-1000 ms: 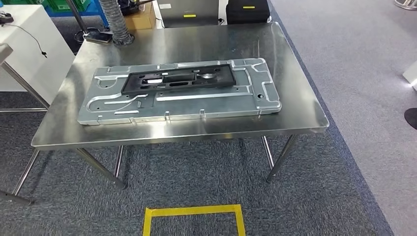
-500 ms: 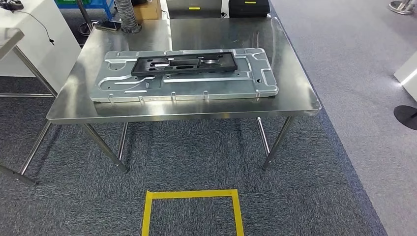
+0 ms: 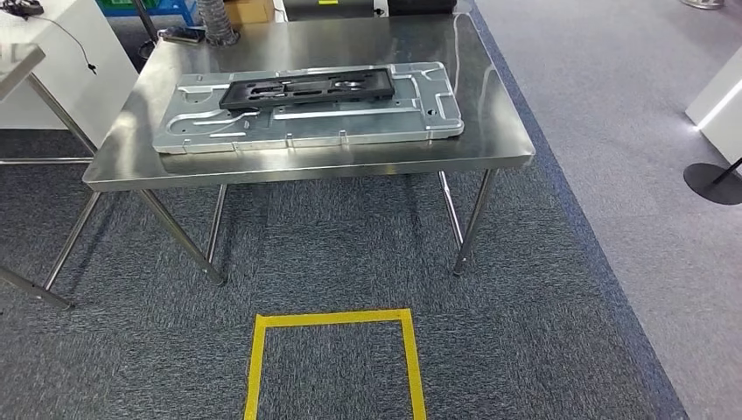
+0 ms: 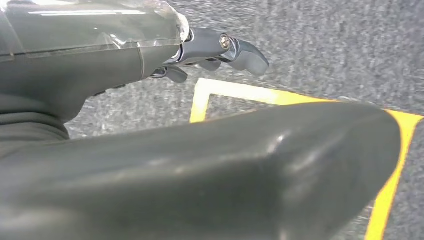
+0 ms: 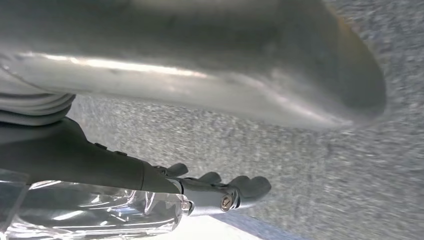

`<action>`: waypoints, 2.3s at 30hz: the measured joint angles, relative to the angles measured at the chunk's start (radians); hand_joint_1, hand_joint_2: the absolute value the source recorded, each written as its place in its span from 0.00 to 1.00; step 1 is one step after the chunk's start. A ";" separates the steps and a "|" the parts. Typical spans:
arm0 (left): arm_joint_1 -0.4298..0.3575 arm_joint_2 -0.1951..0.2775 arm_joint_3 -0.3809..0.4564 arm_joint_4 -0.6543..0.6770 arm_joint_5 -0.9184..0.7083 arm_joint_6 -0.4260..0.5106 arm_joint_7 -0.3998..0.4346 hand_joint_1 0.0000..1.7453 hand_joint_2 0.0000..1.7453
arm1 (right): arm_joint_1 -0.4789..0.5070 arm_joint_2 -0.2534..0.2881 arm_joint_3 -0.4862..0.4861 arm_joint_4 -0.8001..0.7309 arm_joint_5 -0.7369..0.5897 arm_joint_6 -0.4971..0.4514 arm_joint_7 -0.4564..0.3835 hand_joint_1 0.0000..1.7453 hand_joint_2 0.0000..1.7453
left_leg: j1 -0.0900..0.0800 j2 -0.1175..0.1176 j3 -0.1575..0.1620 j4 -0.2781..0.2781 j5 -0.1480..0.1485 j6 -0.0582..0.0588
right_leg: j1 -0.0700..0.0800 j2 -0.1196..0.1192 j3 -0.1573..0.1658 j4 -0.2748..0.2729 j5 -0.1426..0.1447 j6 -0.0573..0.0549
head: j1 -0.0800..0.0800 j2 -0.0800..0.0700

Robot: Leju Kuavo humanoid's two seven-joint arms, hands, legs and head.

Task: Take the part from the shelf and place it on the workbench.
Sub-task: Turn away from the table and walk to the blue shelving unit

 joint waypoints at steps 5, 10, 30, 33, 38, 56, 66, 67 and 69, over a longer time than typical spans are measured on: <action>-0.003 0.000 0.000 0.000 -0.001 -0.001 0.003 0.00 0.00 | 0.001 0.001 0.000 0.001 0.000 0.002 -0.011 0.00 0.00 | -0.001 -0.002 0.135 -0.019 0.063 0.014 | 0.011 0.001 -0.094 0.017 0.064 0.005 | 0.000 0.000; -0.015 -0.001 0.000 0.000 0.000 0.000 0.006 0.00 0.00 | 0.000 0.003 0.000 0.001 0.000 0.004 -0.035 0.00 0.00 | -0.014 -0.004 0.299 -0.276 0.015 0.049 | 0.010 -0.001 -0.125 0.024 0.112 0.032 | 0.000 0.000; -0.009 -0.010 0.012 0.000 0.005 0.029 0.049 0.00 0.00 | -0.001 0.000 -0.002 0.005 -0.020 0.133 -0.039 0.00 0.00 | -0.009 -0.002 0.023 -0.037 0.021 0.018 | 0.005 -0.001 0.053 -0.021 -0.032 -0.006 | 0.000 0.000; -0.008 -0.011 0.012 0.000 0.008 0.031 0.052 0.00 0.00 | 0.000 0.003 -0.003 0.006 -0.026 0.152 -0.040 0.00 0.00 | -0.002 -0.002 0.016 0.060 -0.003 0.009 | 0.005 -0.001 0.023 -0.013 -0.015 -0.001 | 0.000 0.000; -0.009 -0.011 0.013 0.000 0.009 0.033 0.062 0.00 0.00 | -0.004 0.008 -0.011 0.007 -0.047 0.199 -0.025 0.00 0.75 | -0.002 -0.003 0.199 -0.214 0.069 0.021 | 0.005 -0.001 -0.004 0.008 -0.006 0.019 | 0.000 0.000; -0.009 -0.010 0.021 0.000 0.042 0.040 0.166 0.00 1.00 | -0.013 0.012 -0.066 0.010 -0.104 0.277 0.101 0.00 1.00 | -0.018 -0.003 0.177 -0.227 0.083 0.062 | -0.004 0.000 -0.023 0.002 0.021 0.042 | 0.000 0.000; 0.024 0.009 -0.168 -0.010 0.196 0.050 0.228 0.00 0.00 | 0.009 0.012 0.077 -0.003 -0.282 0.296 0.124 0.00 0.00 | -0.018 -0.003 0.173 -0.226 0.085 0.059 | -0.003 0.000 -0.031 0.005 0.022 0.048 | 0.000 0.000; 0.027 0.011 -0.190 -0.013 0.211 0.051 0.233 0.00 0.00 | 0.012 0.012 0.094 -0.006 -0.300 0.300 0.125 0.00 0.00 | -0.018 -0.003 0.172 -0.226 0.086 0.059 | -0.003 0.000 -0.031 0.005 0.022 0.048 | 0.000 0.000; 0.034 0.015 -0.233 -0.018 0.241 0.054 0.244 0.00 0.00 | 0.018 0.012 0.130 -0.011 -0.334 0.305 0.128 0.00 0.00 | -0.017 -0.003 0.172 -0.226 0.086 0.058 | -0.003 0.000 -0.032 0.006 0.022 0.048 | 0.000 0.000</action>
